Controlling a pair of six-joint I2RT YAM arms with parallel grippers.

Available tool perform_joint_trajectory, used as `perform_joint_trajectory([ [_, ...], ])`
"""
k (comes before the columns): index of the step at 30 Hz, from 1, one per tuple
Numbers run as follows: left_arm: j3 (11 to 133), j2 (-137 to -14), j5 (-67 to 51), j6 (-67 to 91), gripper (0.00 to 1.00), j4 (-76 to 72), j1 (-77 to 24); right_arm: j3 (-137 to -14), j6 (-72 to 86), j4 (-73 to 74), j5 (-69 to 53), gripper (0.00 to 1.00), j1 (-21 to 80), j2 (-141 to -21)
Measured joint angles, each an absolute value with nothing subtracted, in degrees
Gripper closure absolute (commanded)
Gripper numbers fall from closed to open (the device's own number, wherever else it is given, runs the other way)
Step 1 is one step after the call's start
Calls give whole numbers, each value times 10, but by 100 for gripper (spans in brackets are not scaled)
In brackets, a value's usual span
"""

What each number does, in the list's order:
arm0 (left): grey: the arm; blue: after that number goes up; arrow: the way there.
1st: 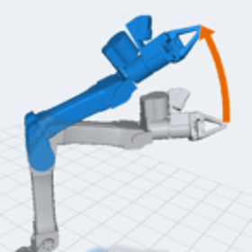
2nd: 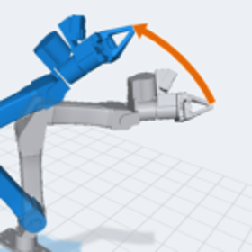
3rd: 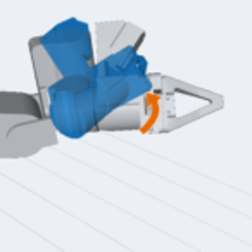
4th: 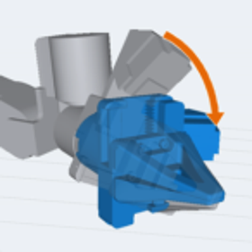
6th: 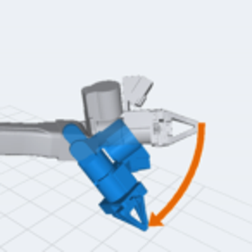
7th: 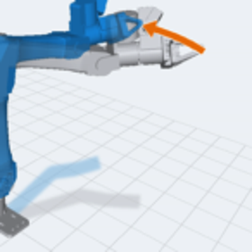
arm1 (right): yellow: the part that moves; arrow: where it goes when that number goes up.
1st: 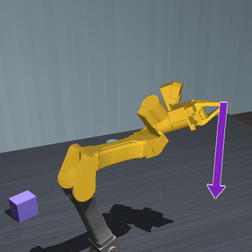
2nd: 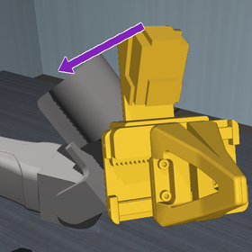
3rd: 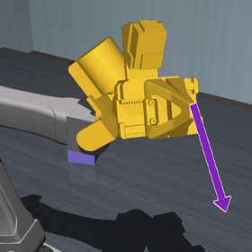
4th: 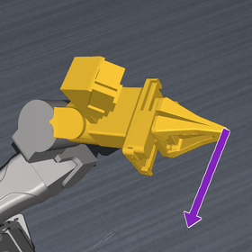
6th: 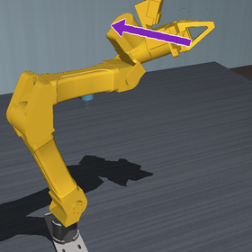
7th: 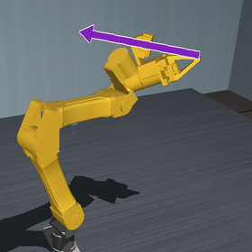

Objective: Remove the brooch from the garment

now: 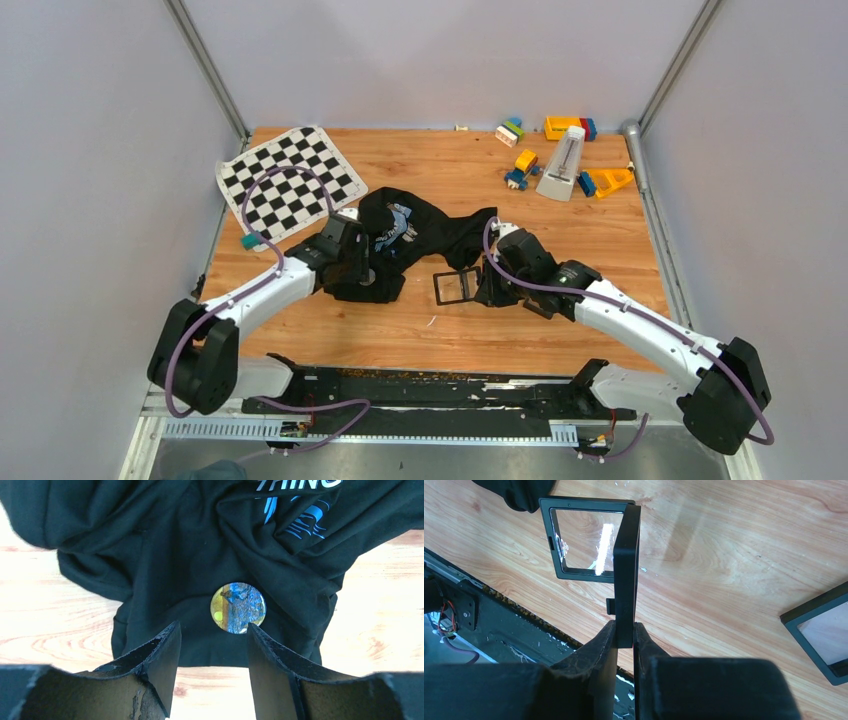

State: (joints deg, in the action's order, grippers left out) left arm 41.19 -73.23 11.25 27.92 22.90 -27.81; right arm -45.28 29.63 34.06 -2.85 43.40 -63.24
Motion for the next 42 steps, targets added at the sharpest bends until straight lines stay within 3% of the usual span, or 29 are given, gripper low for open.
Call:
perform_joint_trajectory([
  [20, 467, -872, 48, 251, 35, 205, -273, -453, 292, 340, -42, 100, 430, -639],
  [31, 481, -889, 39, 245, 52, 217, -267, -453, 292, 340, -52, 100, 430, -648],
  [42, 500, -808, 48, 235, 58, 293, -266, -469, 286, 340, -63, 100, 429, -671],
])
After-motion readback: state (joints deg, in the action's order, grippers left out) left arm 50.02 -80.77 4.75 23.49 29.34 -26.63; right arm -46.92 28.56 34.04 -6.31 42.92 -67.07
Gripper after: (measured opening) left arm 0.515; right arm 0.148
